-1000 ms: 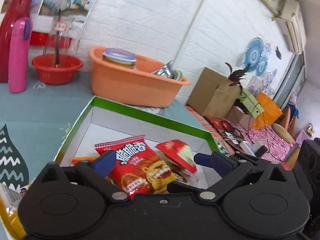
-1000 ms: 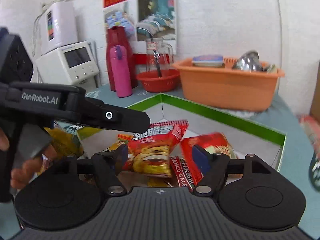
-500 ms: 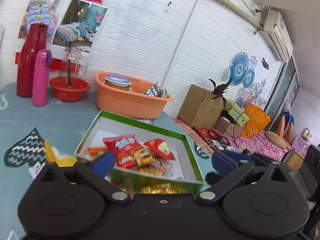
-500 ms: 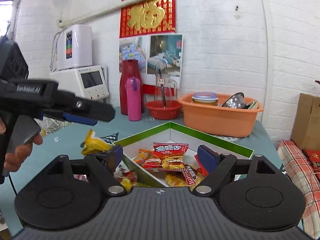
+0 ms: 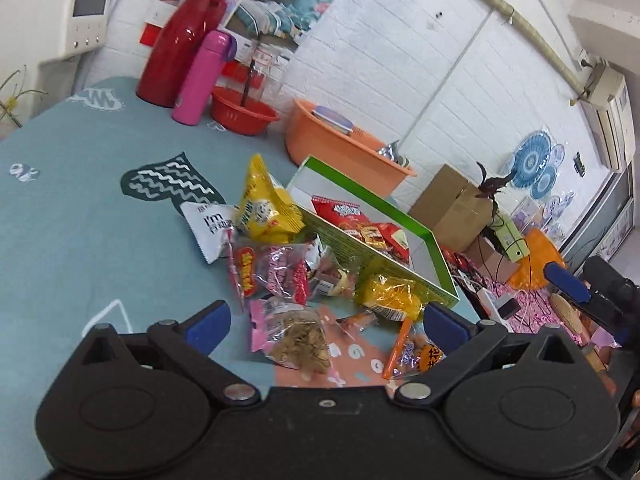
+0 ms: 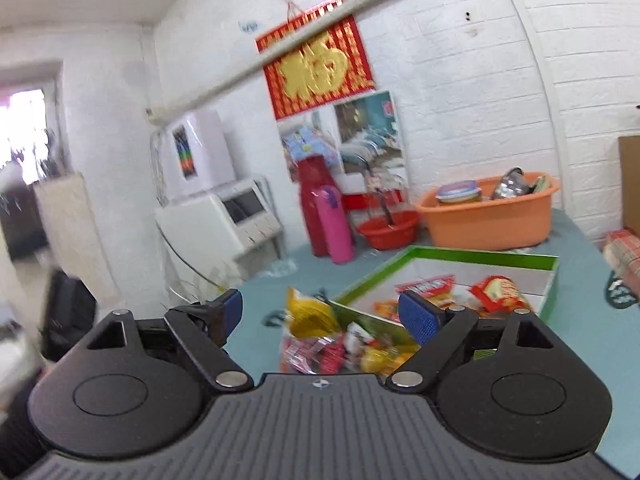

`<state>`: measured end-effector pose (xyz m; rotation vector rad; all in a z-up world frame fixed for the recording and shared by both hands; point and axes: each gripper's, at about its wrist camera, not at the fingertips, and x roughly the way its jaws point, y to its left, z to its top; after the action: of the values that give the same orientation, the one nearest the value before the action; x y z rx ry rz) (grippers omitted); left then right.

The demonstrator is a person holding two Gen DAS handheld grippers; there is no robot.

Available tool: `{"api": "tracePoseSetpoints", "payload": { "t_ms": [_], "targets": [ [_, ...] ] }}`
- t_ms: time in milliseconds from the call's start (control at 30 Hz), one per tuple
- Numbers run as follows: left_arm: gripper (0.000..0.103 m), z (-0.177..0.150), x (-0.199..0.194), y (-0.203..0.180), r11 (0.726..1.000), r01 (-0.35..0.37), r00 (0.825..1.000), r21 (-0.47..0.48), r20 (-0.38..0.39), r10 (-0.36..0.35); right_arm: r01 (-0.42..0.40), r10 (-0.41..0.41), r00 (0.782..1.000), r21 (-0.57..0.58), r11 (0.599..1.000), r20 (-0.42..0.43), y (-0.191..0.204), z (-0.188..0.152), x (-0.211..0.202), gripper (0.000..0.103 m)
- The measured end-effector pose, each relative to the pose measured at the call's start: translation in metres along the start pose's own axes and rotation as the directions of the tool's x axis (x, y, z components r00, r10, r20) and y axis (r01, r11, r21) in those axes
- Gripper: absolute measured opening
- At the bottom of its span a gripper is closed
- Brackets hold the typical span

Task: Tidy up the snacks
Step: 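Move the left gripper back to the pile toward the pink-labelled nut bag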

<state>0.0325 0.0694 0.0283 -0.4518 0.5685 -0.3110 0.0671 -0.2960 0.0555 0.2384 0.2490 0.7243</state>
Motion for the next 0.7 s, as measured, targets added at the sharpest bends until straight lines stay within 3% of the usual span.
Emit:
{"api": "tracePoseSetpoints", "payload": {
  "t_ms": [67, 167, 267, 367, 600, 633, 667, 700],
  "targets": [
    [0.103, -0.001, -0.002, 0.005, 1.0, -0.002, 1.0, -0.007, 0.004, 0.002, 0.015, -0.016, 1.0, -0.018, 1.0, -0.016, 0.004, -0.006, 0.007, 0.103],
    [0.103, -0.005, 0.006, 0.013, 1.0, 0.009, 1.0, -0.028, -0.024, -0.01, 0.054, -0.054, 0.991, -0.007, 0.999, -0.125, 0.006, -0.032, 0.031, 0.103],
    [0.103, -0.01, 0.015, 0.022, 0.999, 0.011, 0.998, -0.049, -0.059, -0.014, 0.034, -0.025, 0.96, 0.026, 0.999, -0.278, 0.006, -0.066, 0.068, 0.103],
    [0.103, -0.013, 0.016, 0.031, 0.997, 0.02, 0.998, -0.069, -0.064, -0.024, 0.043, -0.029, 0.933, 0.032, 0.999, -0.358, 0.01, -0.087, 0.099, 0.103],
    [0.103, -0.014, 0.016, 0.049, 0.994, 0.003, 0.997, -0.108, -0.079, -0.012, 0.024, -0.043, 0.913, -0.051, 0.998, -0.405, 0.023, -0.1, 0.143, 0.103],
    [0.103, -0.013, 0.018, 0.05, 0.994, 0.007, 0.996, -0.112, -0.082, -0.016, 0.029, -0.055, 0.908, -0.068, 0.997, -0.416, 0.023, -0.102, 0.147, 0.064],
    [0.103, -0.013, 0.021, 0.051, 0.993, 0.015, 0.996, -0.114, -0.086, -0.025, 0.028, -0.055, 0.902, -0.07, 0.997, -0.429, 0.022, -0.104, 0.149, 0.043],
    [0.103, -0.012, 0.024, 0.051, 0.993, 0.022, 0.995, -0.116, -0.09, -0.033, 0.021, -0.047, 0.902, -0.064, 0.998, -0.429, 0.019, -0.106, 0.147, 0.041]
  ]
}}
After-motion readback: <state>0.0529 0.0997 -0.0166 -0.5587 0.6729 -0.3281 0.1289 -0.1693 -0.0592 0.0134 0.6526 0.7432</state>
